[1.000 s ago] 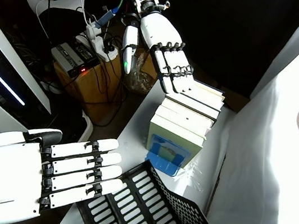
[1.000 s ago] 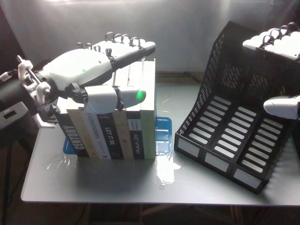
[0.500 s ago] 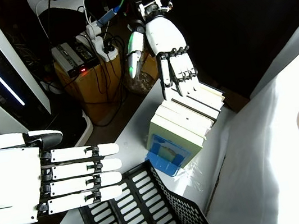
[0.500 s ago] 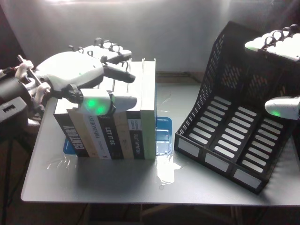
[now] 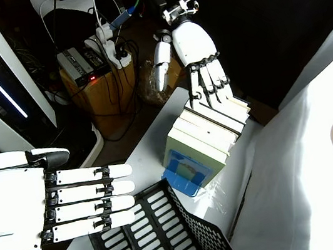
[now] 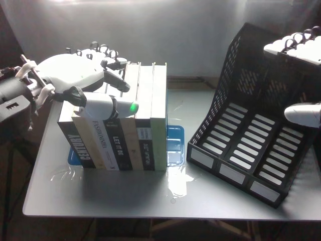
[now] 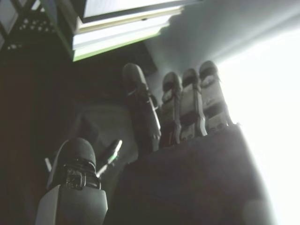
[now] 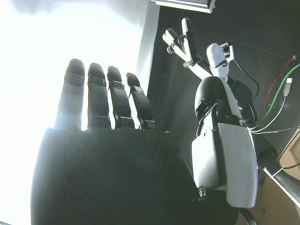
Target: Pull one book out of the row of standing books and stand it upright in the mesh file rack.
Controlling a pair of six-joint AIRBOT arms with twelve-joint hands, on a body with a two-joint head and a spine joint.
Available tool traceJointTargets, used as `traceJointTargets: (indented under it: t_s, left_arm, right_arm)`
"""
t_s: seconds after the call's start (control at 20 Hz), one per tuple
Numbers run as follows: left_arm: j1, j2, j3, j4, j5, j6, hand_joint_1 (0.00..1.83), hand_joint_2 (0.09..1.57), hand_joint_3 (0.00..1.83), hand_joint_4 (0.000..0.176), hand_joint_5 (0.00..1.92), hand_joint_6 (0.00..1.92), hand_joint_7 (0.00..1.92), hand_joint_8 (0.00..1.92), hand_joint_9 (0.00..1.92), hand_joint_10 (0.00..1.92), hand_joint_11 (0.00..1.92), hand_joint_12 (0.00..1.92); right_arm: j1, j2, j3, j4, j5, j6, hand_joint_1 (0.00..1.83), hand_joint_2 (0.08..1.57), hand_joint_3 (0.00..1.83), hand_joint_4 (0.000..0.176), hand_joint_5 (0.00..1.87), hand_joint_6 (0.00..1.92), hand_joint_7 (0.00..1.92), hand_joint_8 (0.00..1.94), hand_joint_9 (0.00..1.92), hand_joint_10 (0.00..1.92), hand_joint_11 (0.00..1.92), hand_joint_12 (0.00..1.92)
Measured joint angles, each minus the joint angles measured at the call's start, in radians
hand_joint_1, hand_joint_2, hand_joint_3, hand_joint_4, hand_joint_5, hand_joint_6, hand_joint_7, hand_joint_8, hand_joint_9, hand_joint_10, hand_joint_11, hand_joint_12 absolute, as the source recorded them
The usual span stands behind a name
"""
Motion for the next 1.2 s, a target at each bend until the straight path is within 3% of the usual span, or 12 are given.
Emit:
traceJointTargets:
  t_s: [0.6,0.8,0.9,0.95,1.05,1.2]
  left_arm:
    - [-0.020,-0.054,0.038,0.060,0.128,0.020,0.00,1.11,0.00,0.001,0.75,0.01,0.15,0.00,0.00,0.00,0.00,0.00]
    - [-0.001,-0.062,0.038,0.060,0.127,0.015,0.00,1.07,0.00,0.025,0.75,0.01,0.14,0.01,0.00,0.00,0.00,0.00]
    - [0.018,-0.062,0.037,0.056,0.105,0.006,0.00,1.07,0.00,0.019,0.71,0.00,0.09,0.00,0.00,0.00,0.00,0.00]
    - [0.027,-0.062,0.037,0.054,0.098,0.001,0.00,1.06,0.00,0.029,0.69,0.00,0.08,0.00,0.00,0.00,0.00,0.00]
    - [0.042,-0.062,0.036,0.053,0.092,-0.004,0.00,1.06,0.00,0.031,0.72,0.01,0.11,0.01,0.00,0.00,0.00,0.00]
    - [0.084,-0.053,0.011,0.046,0.061,-0.019,0.00,1.07,0.00,0.000,0.70,0.01,0.10,0.00,0.00,0.00,0.00,0.00]
  right_arm:
    - [-0.007,-0.002,0.001,0.005,0.000,0.001,0.29,1.23,0.00,0.000,0.00,0.00,0.00,0.00,0.00,0.00,0.00,0.00]
    - [-0.007,-0.002,0.001,0.005,0.000,0.002,0.28,1.24,0.00,0.000,0.00,0.00,0.00,0.00,0.00,0.00,0.00,0.00]
    - [-0.007,-0.003,0.001,0.006,0.000,0.002,0.28,1.24,0.00,0.000,0.00,0.00,0.00,0.00,0.00,0.00,0.00,0.00]
    - [-0.007,-0.004,0.001,0.005,0.000,0.002,0.30,1.24,0.00,0.000,0.00,0.00,0.00,0.00,0.00,0.00,0.00,0.00]
    - [-0.007,-0.003,0.001,0.006,0.000,0.003,0.30,1.24,0.00,0.000,0.00,0.00,0.00,0.00,0.00,0.00,0.00,0.00]
    - [-0.007,-0.004,0.001,0.005,0.000,0.005,0.30,1.24,0.00,0.000,0.00,0.00,0.00,0.00,0.00,0.00,0.00,0.00]
